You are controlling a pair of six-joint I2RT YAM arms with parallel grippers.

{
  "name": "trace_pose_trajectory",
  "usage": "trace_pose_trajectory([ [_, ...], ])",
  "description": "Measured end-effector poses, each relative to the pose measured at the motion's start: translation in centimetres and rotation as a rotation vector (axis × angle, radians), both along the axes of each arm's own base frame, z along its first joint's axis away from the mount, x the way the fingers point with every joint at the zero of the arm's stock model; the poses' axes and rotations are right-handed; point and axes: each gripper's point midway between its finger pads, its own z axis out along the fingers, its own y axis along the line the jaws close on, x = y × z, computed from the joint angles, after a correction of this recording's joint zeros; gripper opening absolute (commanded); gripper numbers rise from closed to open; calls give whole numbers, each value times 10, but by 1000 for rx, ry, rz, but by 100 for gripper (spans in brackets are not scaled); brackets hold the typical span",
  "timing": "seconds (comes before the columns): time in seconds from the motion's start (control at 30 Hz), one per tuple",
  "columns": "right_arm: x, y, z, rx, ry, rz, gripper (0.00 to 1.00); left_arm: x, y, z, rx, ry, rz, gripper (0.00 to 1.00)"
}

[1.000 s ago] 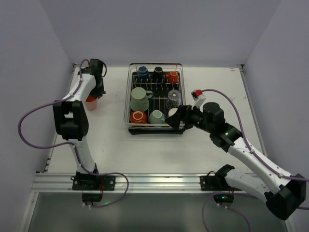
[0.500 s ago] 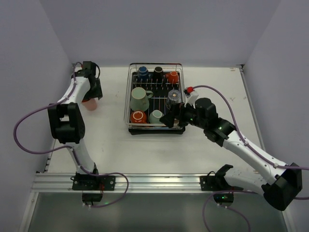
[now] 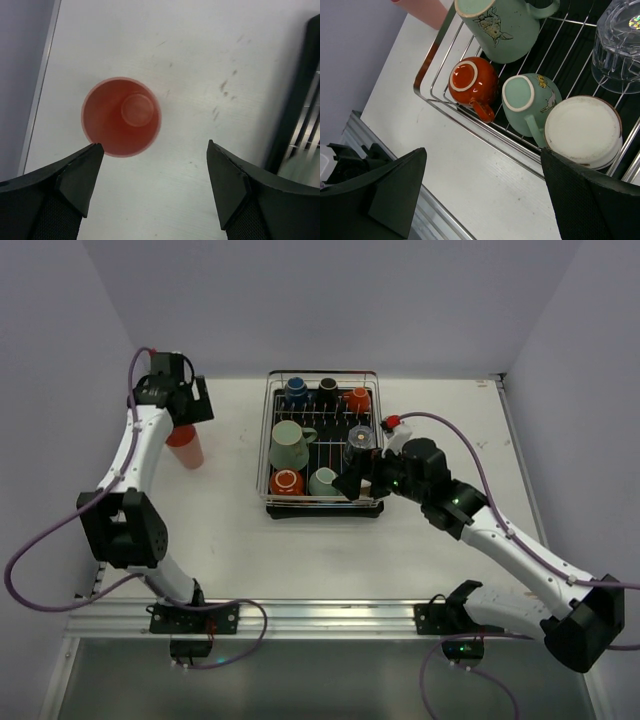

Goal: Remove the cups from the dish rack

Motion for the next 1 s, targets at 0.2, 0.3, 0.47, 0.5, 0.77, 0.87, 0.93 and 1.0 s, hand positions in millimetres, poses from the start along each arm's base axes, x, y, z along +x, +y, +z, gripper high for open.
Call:
trace_pose_trajectory([
  [0.2, -5, -12, 20, 21, -55, -32, 98, -25, -114, 113, -68, -361, -290, 100],
  [0.3, -14, -23, 36, 57, -106, -49, 98, -59, -201, 143, -181, -479, -552, 100],
  [0.47, -26, -34, 48, 94, -146, -63, 98, -52, -234, 111, -177, -434, -639, 100],
  [0.5, -27, -36, 48, 96, -149, -69, 98, -48, -236, 101, -169, -410, -643, 100],
  [0.77, -30, -40, 29, 73, -102, -84, 98, -30, -245, 31, -91, -245, -709, 100],
  [0.87, -31, -41, 28, 72, -96, -85, 98, -27, -245, 19, -72, -219, -720, 100],
  [0.93, -31, -40, 27, 74, -93, -85, 98, -26, -246, 13, -64, -205, -726, 100],
  [1.0, -31, -40, 26, 73, -90, -84, 98, -25, -246, 7, -60, -192, -727, 100],
])
